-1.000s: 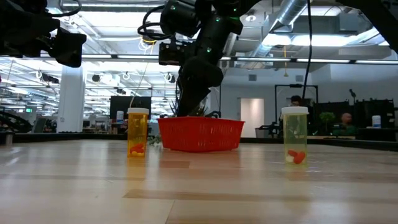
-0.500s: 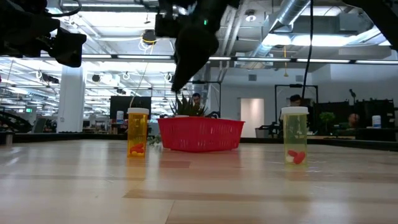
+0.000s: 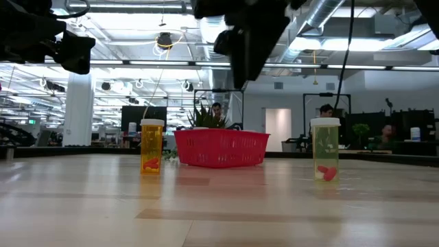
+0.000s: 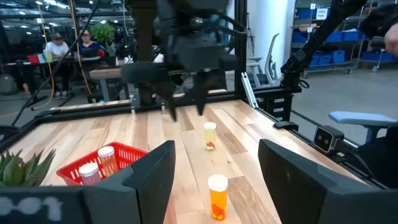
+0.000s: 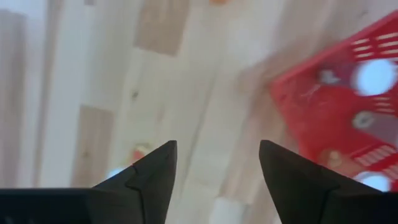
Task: Pick and place pill bottles into a basket
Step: Put the yellow pill bottle into the red bin
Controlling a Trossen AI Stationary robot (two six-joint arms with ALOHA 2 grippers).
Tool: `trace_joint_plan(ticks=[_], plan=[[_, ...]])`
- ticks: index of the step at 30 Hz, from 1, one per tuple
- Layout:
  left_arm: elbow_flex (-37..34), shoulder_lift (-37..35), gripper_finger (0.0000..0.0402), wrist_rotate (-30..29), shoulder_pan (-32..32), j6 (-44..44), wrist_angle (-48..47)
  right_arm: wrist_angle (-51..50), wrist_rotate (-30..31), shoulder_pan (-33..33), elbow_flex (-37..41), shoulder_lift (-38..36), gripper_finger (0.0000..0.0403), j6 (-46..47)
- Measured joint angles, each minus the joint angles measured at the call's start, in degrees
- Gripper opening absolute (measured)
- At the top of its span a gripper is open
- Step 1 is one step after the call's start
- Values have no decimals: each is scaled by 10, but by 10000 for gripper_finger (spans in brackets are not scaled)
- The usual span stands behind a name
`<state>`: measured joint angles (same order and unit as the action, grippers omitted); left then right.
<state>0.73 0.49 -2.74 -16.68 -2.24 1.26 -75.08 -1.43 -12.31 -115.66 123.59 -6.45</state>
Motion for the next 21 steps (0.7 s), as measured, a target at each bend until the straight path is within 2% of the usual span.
trace_joint_plan(ticks=[10,21], plan=[[0,0,222,0,0,3,0,-33,3,-59,0,0,237,92],[0,0,222,0,0,-3,0,-45,43,-104,0,0,245,206]])
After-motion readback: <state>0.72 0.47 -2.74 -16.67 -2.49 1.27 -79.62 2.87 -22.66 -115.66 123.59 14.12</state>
